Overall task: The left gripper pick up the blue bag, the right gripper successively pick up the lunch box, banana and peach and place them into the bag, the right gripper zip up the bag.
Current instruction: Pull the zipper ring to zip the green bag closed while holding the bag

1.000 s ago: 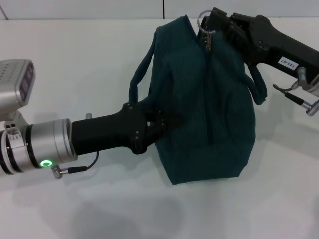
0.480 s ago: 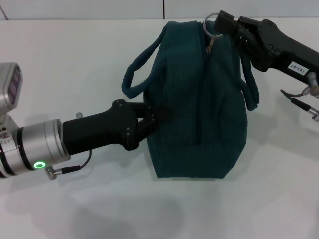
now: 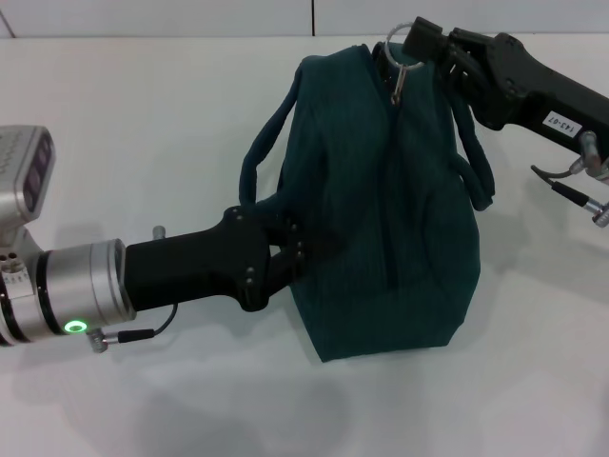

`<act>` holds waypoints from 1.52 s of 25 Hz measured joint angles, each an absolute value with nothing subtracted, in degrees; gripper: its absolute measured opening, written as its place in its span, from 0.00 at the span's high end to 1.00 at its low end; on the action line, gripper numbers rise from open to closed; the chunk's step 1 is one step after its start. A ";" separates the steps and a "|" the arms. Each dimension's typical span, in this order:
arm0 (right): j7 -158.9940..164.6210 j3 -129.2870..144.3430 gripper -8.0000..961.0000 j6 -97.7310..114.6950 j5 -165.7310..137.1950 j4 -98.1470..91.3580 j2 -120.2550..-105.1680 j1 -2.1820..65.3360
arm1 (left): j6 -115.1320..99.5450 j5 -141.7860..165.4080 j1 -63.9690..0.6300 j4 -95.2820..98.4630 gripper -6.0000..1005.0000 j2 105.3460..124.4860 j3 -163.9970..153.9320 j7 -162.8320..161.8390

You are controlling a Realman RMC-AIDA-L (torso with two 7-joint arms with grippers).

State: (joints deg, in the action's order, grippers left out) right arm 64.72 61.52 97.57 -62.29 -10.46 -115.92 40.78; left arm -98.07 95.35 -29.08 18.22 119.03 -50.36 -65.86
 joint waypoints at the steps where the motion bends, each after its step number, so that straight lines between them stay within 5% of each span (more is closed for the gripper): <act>1: 64.74 61.52 0.98 97.45 -62.28 -10.46 -115.92 40.82 | -98.37 95.64 -29.21 18.25 0.92 118.99 -50.36 -65.76; 38: 66.48 66.89 0.98 93.62 -62.33 -13.28 -116.06 41.96 | -102.12 100.04 -30.15 19.78 0.87 119.17 -51.32 -64.13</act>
State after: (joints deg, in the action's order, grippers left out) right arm 66.48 66.89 93.62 -62.33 -13.28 -116.06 41.96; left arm -102.12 100.04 -30.15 19.78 119.17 -51.32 -64.13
